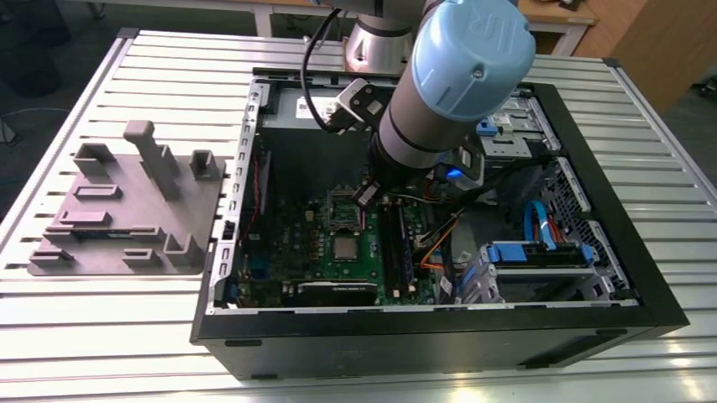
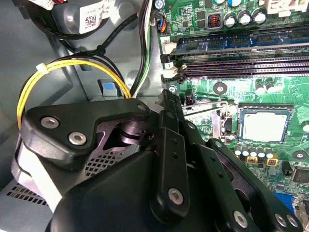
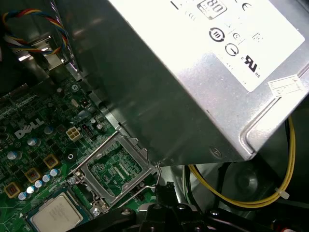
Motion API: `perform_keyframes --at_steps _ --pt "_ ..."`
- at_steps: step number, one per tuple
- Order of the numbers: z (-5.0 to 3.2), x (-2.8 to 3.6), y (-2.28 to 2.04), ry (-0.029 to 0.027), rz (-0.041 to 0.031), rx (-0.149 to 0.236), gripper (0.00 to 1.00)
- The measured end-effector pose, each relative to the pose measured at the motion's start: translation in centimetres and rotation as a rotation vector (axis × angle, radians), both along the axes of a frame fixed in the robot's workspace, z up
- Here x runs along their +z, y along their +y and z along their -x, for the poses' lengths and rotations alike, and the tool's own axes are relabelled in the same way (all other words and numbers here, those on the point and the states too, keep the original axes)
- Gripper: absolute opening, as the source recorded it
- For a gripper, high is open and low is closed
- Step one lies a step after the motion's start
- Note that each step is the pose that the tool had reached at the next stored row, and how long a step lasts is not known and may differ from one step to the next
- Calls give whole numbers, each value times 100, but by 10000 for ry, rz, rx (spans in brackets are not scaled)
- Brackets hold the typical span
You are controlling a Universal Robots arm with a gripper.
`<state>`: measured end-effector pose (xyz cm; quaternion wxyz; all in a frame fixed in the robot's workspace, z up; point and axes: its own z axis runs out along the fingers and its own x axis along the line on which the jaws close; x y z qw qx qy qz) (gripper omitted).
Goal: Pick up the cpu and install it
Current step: 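Close the cpu cover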
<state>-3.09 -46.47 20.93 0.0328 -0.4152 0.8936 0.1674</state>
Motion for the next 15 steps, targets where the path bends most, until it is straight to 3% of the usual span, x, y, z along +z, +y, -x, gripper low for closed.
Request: perform_keyframes --at_steps 15 --pt "-6 -83 73 1 -2 0 10"
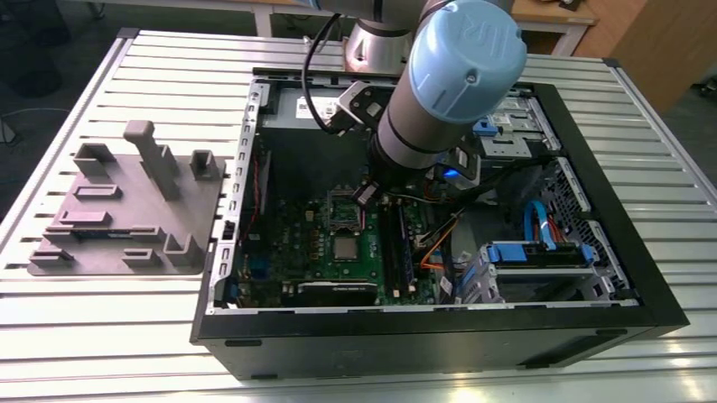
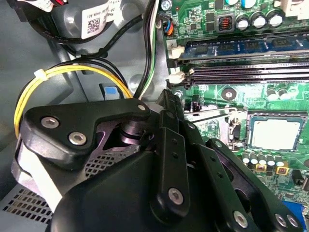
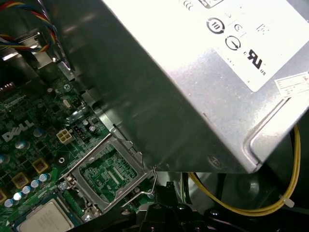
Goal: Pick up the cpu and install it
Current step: 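Close the cpu cover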
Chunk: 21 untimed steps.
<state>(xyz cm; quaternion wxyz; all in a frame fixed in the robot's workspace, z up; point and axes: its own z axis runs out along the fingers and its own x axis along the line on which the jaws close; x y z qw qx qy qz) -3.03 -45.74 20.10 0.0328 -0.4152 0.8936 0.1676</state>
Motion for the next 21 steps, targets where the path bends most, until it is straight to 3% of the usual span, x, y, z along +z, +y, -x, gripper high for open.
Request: perform_keyframes --at_steps 13,14,18,21 --pt "8 -69 28 0 2 15 10" --pt "9 -69 28 1 19 22 10" --pt "9 -68 31 1 198 33 10" --pt "10 -65 37 1 243 38 10"
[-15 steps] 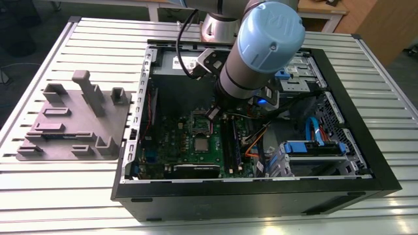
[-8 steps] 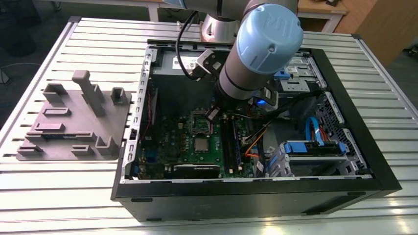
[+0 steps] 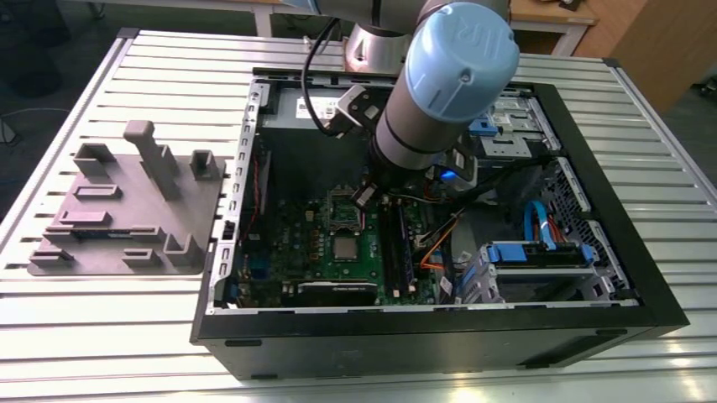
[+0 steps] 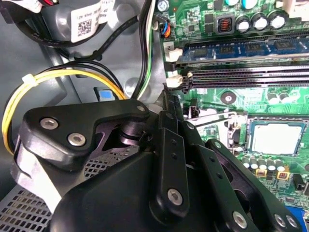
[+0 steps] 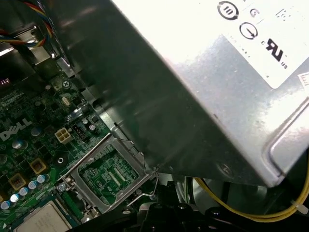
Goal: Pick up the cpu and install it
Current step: 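Close the cpu cover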
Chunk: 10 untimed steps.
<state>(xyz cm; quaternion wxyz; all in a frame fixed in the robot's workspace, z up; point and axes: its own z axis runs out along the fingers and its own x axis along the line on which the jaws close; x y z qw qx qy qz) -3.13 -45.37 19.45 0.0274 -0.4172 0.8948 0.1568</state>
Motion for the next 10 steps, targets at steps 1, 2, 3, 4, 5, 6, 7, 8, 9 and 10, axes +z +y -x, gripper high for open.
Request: perform_keyframes --at_steps 1,2,3,4,5,6,7,8,9,10 --pt "0 1 2 1 15 3 10" --pt "0 2 3 0 25 5 10" --pt "0 4 4 0 39 6 10" --pt "1 6 5 0 59 7 10" --pt "1 8 5 0 80 8 10" --pt "2 11 5 1 95 9 10" --pt "4 15 5 1 109 9 10" --pt "6 18 5 1 120 9 10" --pt "8 21 6 0 130 9 10" --pt "10 24 5 1 140 10 10"
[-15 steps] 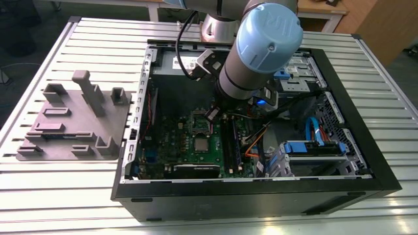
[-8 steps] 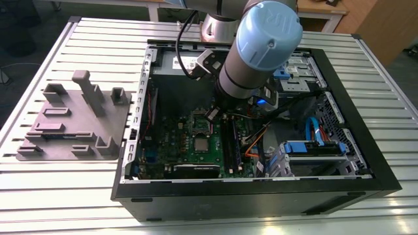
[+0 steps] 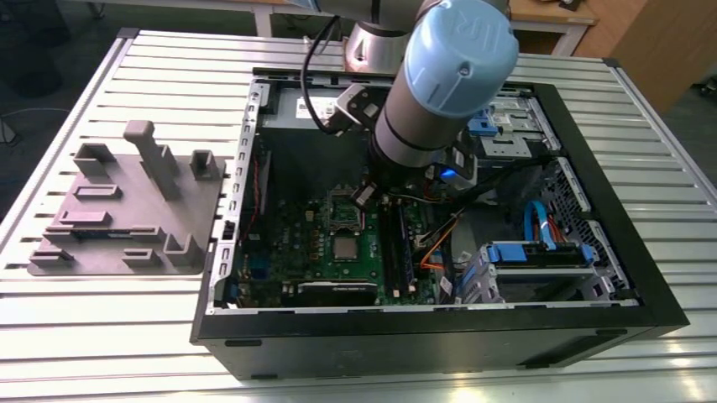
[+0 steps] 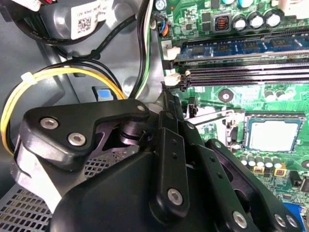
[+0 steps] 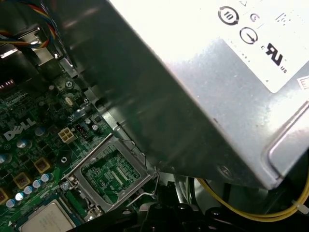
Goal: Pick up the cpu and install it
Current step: 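Close the cpu cover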
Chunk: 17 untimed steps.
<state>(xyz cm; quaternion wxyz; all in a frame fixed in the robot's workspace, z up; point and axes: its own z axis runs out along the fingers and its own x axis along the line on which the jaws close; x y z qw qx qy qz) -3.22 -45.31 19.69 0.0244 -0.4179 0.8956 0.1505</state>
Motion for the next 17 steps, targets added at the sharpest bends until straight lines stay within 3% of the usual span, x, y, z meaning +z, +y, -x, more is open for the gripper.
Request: perform_keyframes --at_steps 5,12,17 --pt "20 25 0 -1 54 8 10" --pt "47 62 0 0 215 18 10" --pt "63 101 0 0 274 25 10"
